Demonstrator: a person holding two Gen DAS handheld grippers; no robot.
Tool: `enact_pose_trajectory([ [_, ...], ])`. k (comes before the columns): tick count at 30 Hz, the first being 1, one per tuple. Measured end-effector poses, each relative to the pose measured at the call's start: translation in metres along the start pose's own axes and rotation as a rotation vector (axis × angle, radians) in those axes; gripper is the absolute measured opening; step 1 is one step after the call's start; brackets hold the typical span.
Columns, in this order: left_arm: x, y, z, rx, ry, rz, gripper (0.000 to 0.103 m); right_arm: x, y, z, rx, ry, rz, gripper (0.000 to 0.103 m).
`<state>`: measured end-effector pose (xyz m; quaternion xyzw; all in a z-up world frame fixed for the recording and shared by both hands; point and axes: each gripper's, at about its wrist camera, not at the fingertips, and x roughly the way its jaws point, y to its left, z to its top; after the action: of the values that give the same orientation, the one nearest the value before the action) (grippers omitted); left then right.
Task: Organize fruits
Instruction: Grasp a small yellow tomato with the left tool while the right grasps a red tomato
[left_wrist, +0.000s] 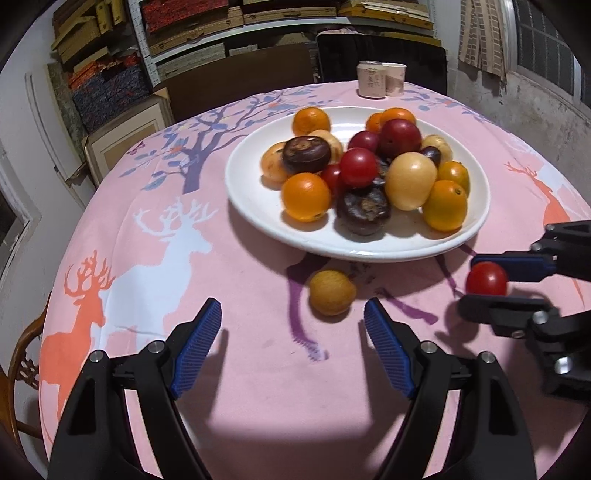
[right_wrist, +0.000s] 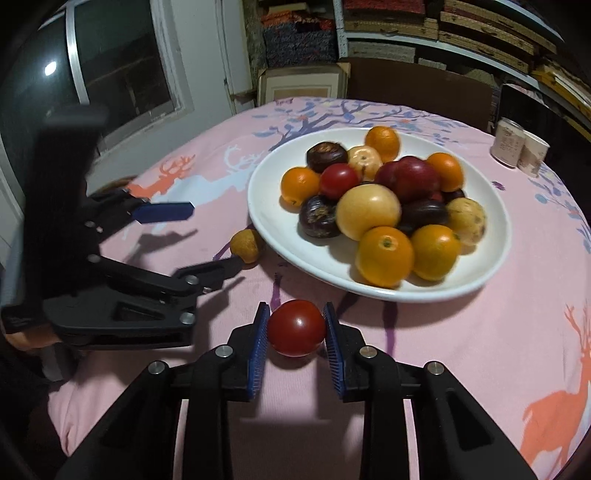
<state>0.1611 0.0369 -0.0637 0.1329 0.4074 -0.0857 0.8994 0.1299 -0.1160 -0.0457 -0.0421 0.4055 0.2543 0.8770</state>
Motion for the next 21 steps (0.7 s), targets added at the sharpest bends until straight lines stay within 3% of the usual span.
enact_pose_trajectory([
  [3, 0.007, -0.012, 0.006, 0.019, -0.001, 0.001, 0.07, -0.013, -0.019, -0.011, 0.066, -0.027, 0.0, 0.03],
  [4, 0.011, -0.015, 0.008, 0.028, 0.01, -0.011, 0.048, -0.014, -0.023, -0.014, 0.081, -0.029, 0.002, 0.03],
  [5, 0.015, -0.016, 0.01, 0.033, 0.027, -0.028, 0.032, -0.015, -0.027, -0.017, 0.096, -0.027, 0.001, 0.03],
  [6, 0.015, -0.017, 0.011, 0.028, 0.024, -0.044, 0.029, -0.016, -0.032, -0.021, 0.115, -0.023, 0.002, 0.03],
  [21, -0.022, -0.024, 0.002, 0.006, -0.039, -0.089, 0.027, -0.029, -0.042, -0.025, 0.15, -0.059, 0.014, 0.03],
])
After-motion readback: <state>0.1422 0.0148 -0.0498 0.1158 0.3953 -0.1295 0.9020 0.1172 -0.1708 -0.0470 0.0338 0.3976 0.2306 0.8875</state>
